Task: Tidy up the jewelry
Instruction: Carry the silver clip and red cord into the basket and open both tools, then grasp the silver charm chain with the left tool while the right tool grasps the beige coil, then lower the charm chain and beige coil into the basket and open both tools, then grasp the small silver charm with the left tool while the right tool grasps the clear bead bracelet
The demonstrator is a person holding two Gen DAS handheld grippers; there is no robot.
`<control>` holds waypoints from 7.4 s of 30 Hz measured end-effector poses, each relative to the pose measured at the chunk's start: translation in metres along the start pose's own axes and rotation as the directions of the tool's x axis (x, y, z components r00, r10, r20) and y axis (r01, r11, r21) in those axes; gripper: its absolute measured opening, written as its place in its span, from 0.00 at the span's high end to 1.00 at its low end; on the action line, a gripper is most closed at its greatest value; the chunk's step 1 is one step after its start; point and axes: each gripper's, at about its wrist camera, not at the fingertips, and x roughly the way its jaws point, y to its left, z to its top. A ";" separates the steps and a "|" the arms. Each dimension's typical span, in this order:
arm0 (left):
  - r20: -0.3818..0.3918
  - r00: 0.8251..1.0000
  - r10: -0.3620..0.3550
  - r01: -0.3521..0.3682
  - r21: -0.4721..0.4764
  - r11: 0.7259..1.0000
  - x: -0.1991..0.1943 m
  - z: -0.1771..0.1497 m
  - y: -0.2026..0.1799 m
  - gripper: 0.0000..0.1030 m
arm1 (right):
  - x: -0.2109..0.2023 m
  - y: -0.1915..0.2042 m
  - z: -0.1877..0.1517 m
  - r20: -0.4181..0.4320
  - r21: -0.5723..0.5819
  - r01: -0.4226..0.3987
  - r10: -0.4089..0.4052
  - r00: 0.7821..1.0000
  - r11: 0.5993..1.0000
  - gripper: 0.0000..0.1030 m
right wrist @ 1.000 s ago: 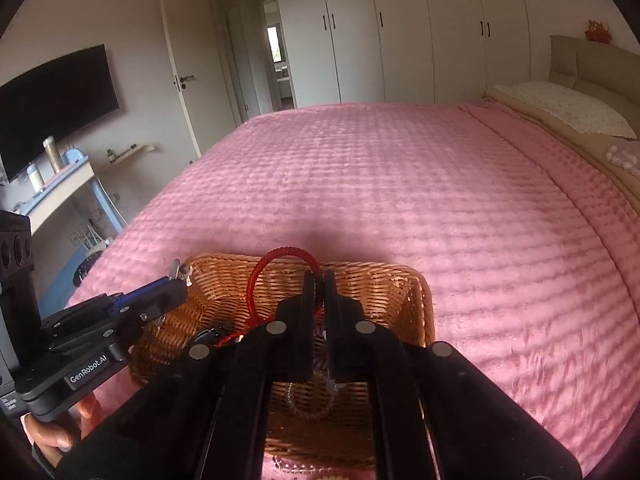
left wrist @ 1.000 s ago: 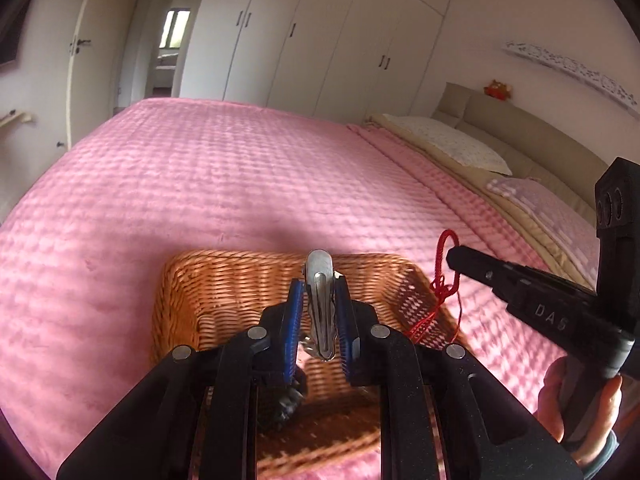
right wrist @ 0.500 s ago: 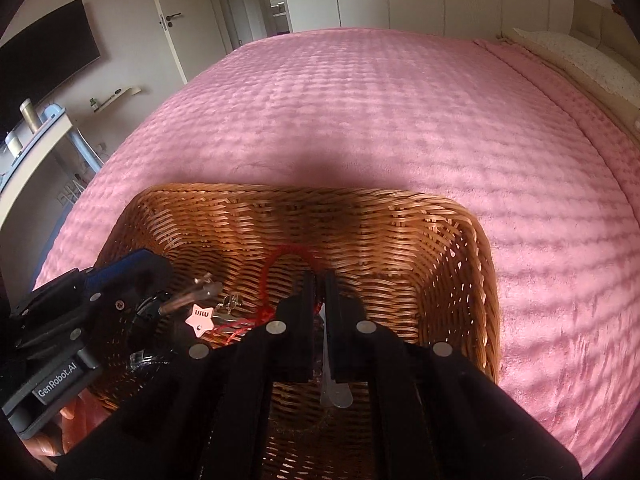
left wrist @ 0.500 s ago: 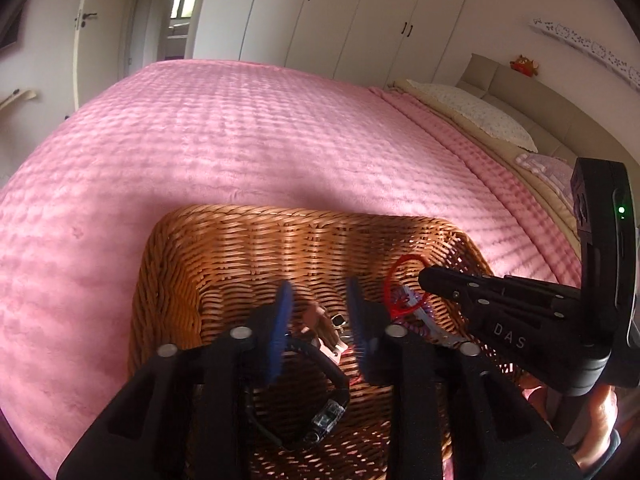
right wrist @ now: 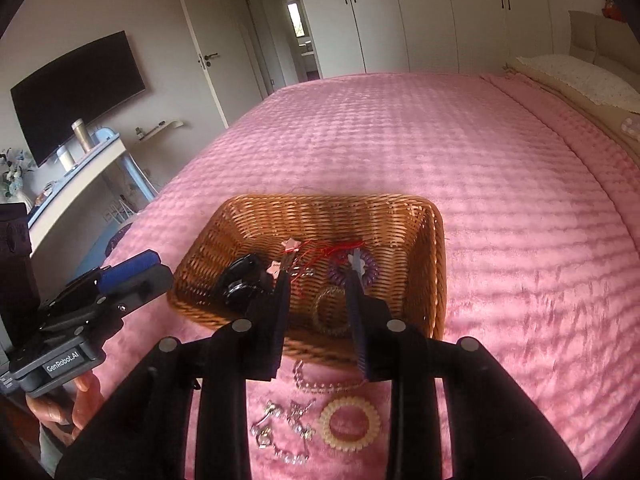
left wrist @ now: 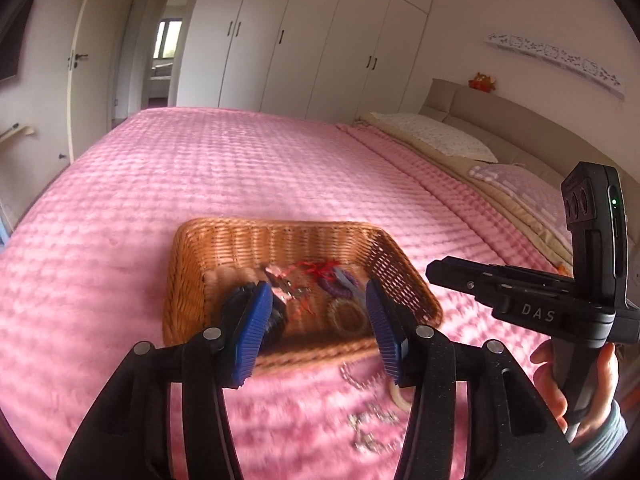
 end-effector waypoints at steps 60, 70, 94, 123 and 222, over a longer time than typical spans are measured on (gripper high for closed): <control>-0.376 0.919 -0.122 0.068 -0.153 0.986 0.061 -0.096 0.038 0.82 | 0.050 -0.044 -0.122 -0.149 0.028 0.165 -0.159 0.976 0.986 0.63; -0.400 0.916 0.029 0.032 0.144 0.989 0.089 -0.094 -0.014 0.70 | 0.050 -0.043 -0.123 -0.150 0.016 0.172 -0.168 0.974 0.985 0.63; -0.222 0.959 -0.176 0.191 0.046 0.981 0.020 -0.074 -0.012 0.93 | 0.023 -0.007 -0.126 -0.103 -0.071 0.136 -0.143 0.984 0.988 0.91; -0.041 0.995 0.091 -0.088 0.070 0.994 0.081 0.049 0.025 0.93 | 0.080 -0.005 0.041 -0.038 -0.020 0.197 -0.198 0.979 0.980 0.91; -0.285 0.959 -0.003 0.063 0.203 0.977 0.058 -0.116 -0.018 0.81 | 0.075 -0.037 -0.096 -0.225 -0.010 0.154 -0.153 0.962 0.988 0.55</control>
